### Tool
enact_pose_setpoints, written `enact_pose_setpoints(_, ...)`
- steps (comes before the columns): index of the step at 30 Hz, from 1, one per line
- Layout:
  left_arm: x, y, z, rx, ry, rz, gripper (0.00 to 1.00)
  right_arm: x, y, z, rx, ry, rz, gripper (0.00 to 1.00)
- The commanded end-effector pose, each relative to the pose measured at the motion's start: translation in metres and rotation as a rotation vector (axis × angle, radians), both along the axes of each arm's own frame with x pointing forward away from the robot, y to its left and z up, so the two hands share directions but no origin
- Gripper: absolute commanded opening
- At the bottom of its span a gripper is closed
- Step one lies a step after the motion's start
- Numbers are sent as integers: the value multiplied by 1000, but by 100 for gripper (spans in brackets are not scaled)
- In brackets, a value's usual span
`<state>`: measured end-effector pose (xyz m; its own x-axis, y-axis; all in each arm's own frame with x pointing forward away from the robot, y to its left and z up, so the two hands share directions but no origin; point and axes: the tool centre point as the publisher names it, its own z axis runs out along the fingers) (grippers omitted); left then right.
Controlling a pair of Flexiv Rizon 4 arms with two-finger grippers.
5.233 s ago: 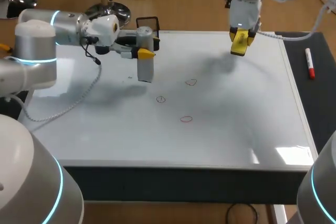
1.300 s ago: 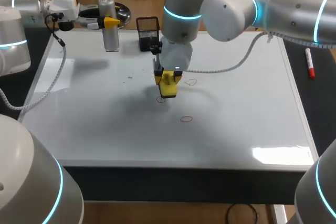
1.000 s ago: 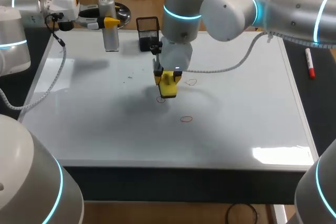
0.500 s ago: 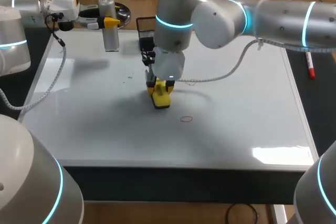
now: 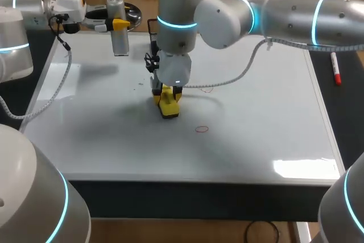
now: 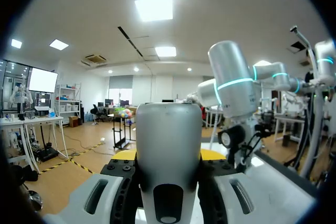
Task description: Pick up the inspection probe, press it on each red-marked spot on the whiteboard one by one, put down the probe, pick up the eraser, and wipe off all the red marks.
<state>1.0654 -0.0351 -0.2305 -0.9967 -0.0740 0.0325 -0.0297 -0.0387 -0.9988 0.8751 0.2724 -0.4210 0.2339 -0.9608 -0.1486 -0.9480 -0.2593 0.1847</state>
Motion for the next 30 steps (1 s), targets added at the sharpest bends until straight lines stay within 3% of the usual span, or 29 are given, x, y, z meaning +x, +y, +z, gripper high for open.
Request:
enact_pose_setpoints(1,0,0,1,1,-1,0,0,1,5,-7,-12,10,4,0)
enact_pose_setpoints(30,0,0,1,1,-1,0,0,-18,-62,-30,-69,73,-79,0)
